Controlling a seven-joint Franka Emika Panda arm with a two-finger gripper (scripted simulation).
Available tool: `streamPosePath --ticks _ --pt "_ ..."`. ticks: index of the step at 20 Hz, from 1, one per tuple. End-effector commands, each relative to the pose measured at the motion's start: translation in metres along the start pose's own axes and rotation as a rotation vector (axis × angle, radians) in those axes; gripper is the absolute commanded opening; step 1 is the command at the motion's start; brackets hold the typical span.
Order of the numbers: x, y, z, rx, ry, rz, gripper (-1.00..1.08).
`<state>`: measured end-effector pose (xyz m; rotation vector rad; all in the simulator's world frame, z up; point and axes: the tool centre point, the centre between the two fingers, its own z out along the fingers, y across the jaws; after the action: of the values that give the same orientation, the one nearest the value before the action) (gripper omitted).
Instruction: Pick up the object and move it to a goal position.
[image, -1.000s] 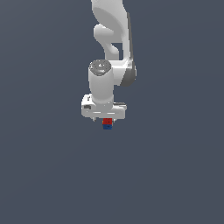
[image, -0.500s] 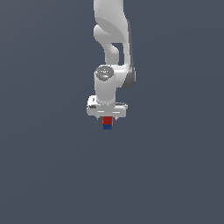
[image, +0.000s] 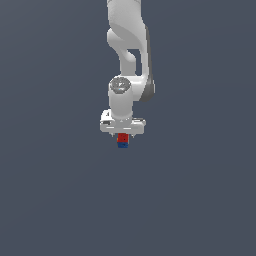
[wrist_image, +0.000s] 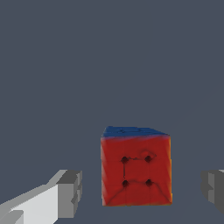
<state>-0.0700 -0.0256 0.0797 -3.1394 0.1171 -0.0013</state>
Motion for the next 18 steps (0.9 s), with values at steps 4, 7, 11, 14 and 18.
streamPosePath --ticks 4,7,11,14,18 --pt "-0.002 0.000 0.022 0.000 -0.001 0.000 1.00" --pt "-0.002 0.000 0.036 0.000 -0.001 0.000 1.00" --pt "-0.002 0.000 0.045 0.000 -0.001 0.000 1.00" --pt "-0.002 0.000 0.046 0.000 -0.001 0.000 -1.00" --pt "-0.002 0.000 0.046 0.000 -0.001 0.000 -1.00"
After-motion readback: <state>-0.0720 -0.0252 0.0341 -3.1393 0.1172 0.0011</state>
